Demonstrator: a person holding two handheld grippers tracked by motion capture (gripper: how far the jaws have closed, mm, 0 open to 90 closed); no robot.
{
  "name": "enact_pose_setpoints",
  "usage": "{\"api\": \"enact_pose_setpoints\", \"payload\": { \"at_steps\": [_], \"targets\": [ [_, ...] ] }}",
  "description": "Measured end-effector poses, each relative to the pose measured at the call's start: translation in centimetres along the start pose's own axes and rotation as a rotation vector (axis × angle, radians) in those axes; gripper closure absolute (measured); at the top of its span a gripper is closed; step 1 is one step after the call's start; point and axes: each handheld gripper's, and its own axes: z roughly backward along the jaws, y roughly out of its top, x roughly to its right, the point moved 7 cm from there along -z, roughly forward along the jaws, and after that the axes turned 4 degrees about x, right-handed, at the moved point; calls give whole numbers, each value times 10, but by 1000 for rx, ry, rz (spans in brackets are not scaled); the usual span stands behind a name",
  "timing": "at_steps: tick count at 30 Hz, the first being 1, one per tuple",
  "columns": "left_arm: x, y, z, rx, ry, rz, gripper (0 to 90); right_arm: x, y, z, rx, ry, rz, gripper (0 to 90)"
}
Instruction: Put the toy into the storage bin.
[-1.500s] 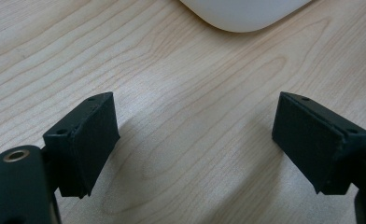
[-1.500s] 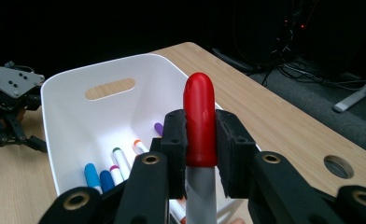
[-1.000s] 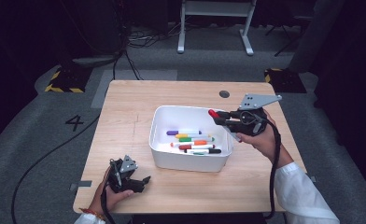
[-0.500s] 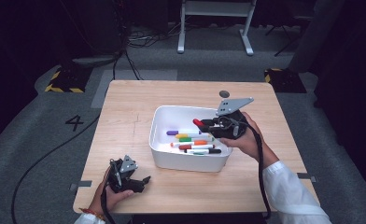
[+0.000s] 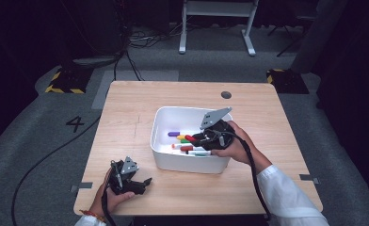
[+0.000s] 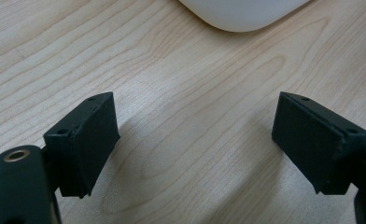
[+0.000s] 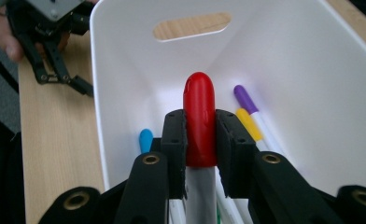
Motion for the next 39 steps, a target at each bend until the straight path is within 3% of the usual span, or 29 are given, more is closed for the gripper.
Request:
{"api": "enact_pose_setpoints", "payload": {
  "at_steps": [8, 23, 30, 39],
  "targets": [
    [0, 0, 0, -1, -1, 1, 147, -11, -3, -12, -70, 24, 24, 748],
    [0, 0, 0, 0, 1, -1, 147, -17, -4, -17, -127, 35, 50, 726],
    [0, 0, 0, 0, -1, 1, 147, -15, -3, -16, -99, 19, 41, 703],
    [0, 0, 0, 0, 0, 1, 147, -11, -2, -9, -32, -10, 22, 600]
  ]
}}
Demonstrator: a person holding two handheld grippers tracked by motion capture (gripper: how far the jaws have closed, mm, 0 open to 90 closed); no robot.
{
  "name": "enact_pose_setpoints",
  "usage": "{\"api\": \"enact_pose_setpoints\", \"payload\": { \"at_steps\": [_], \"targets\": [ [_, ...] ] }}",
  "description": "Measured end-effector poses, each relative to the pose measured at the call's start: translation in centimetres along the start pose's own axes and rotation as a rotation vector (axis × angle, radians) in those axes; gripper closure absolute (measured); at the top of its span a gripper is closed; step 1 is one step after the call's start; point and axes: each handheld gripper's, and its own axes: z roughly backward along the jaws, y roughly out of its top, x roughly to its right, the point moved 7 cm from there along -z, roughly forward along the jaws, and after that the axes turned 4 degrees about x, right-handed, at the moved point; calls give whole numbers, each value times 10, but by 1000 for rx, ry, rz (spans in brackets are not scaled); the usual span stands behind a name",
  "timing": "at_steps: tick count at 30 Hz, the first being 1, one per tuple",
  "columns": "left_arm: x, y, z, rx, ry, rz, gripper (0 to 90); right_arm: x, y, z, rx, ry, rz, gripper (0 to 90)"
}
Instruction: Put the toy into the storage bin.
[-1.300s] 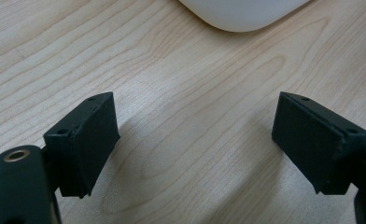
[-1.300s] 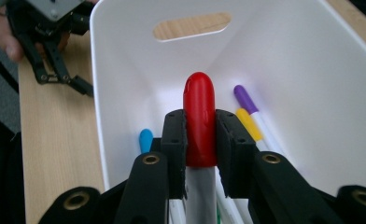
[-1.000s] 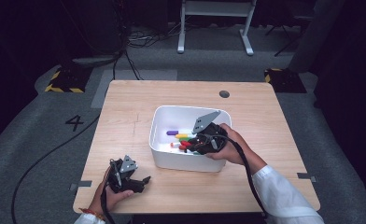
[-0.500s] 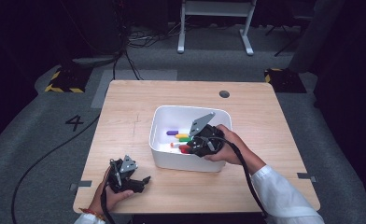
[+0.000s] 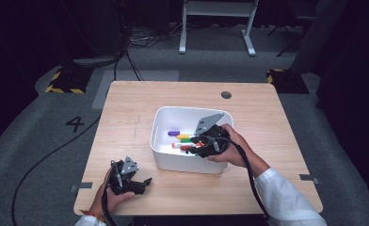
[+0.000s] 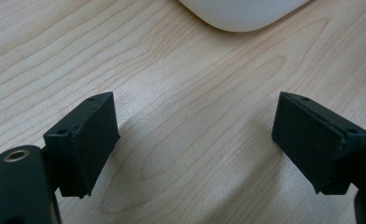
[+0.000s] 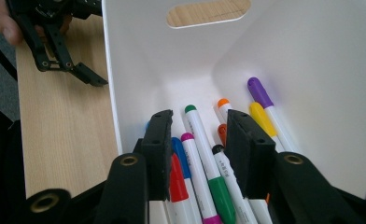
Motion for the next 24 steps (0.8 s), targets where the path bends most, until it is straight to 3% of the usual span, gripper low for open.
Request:
{"api": "enact_pose_setpoints", "payload": {
  "at_steps": [6, 14, 24],
  "targets": [
    [0, 0, 0, 0, 0, 1, 147, 5, -2, 5, 30, -24, -14, 553],
    [0, 0, 0, 0, 0, 1, 147, 11, -1, 11, 58, -77, -28, 401],
    [0, 0, 0, -1, 1, -1, 147, 22, -2, 36, 106, -147, -39, 317]
  ]
}}
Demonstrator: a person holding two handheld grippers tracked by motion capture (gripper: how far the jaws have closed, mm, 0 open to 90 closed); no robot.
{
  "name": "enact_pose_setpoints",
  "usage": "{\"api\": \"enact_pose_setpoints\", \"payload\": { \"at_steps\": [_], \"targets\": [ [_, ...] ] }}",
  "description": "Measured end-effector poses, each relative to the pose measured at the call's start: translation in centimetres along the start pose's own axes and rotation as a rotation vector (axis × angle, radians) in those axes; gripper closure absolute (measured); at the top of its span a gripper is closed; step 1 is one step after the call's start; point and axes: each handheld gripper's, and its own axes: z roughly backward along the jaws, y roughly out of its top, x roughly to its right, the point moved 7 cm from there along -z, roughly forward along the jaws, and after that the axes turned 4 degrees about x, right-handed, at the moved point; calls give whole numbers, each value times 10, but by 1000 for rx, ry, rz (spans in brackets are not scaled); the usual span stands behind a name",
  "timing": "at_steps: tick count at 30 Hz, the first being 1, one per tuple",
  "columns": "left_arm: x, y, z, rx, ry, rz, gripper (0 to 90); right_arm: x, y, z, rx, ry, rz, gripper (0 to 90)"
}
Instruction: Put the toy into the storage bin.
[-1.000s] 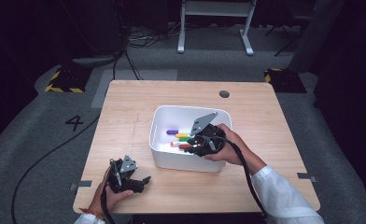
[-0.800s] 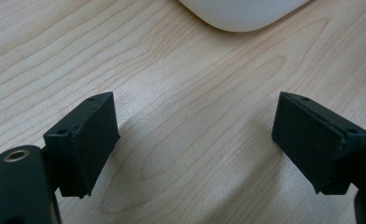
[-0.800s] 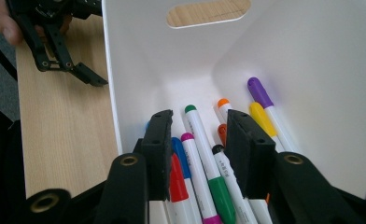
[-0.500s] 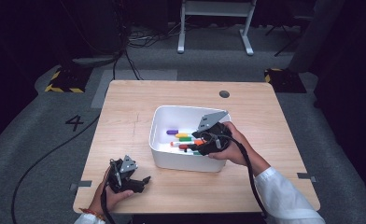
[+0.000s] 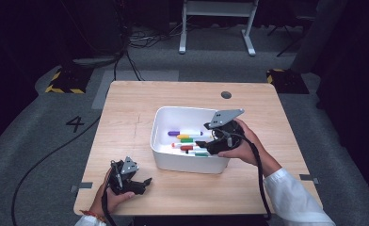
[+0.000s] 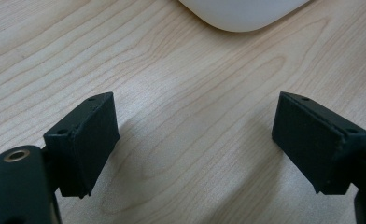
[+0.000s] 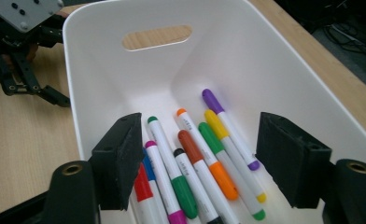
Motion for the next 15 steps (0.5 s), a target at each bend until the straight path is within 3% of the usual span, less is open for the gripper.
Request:
{"api": "enact_pose_setpoints", "payload": {
  "at_steps": [7, 10, 15],
  "targets": [
    [0, 0, 0, 1, 1, 1, 146, 19, -6, 36, 43, -83, -5, 302],
    [0, 0, 0, 1, 0, 2, 146, 28, -15, 53, 47, -147, -2, 299],
    [0, 0, 0, 1, 1, 2, 147, 41, -35, 76, 70, -200, -48, 299]
  ]
}}
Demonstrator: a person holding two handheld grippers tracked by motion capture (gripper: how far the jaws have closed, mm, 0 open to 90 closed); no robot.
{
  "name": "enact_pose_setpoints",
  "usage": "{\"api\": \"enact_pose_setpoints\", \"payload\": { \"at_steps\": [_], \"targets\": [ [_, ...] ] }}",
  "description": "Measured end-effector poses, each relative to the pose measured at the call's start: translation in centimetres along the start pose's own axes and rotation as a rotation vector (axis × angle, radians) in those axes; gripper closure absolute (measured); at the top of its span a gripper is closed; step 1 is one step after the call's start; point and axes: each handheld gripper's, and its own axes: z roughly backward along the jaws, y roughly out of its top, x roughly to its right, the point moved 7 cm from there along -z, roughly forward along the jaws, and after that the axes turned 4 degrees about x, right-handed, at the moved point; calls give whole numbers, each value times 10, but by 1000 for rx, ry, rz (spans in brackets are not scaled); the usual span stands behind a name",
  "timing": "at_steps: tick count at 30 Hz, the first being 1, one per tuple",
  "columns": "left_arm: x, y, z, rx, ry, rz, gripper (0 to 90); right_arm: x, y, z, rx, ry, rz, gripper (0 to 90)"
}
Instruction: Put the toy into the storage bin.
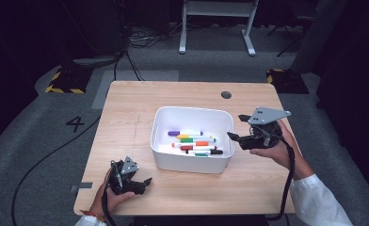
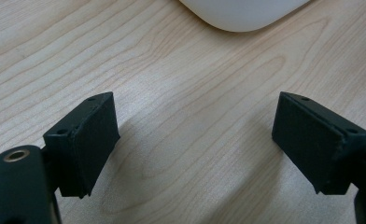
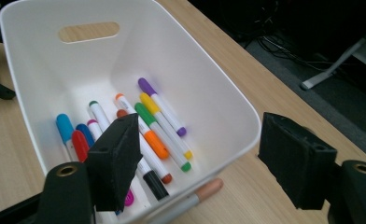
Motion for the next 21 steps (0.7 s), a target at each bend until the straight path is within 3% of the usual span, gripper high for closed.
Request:
{"api": "enact_pose_setpoints", "payload": {
  "at_steps": [11, 16, 21],
  "targets": [
    [0, 0, 0, 0, 0, -1, 146, 19, -50, 13, -7, -55, -88, 300],
    [0, 0, 0, -1, 1, -1, 146, 23, -74, 3, -38, -80, -106, 302],
    [0, 0, 0, 0, 0, 0, 146, 20, -99, -18, -75, -89, -137, 304]
  ]
}}
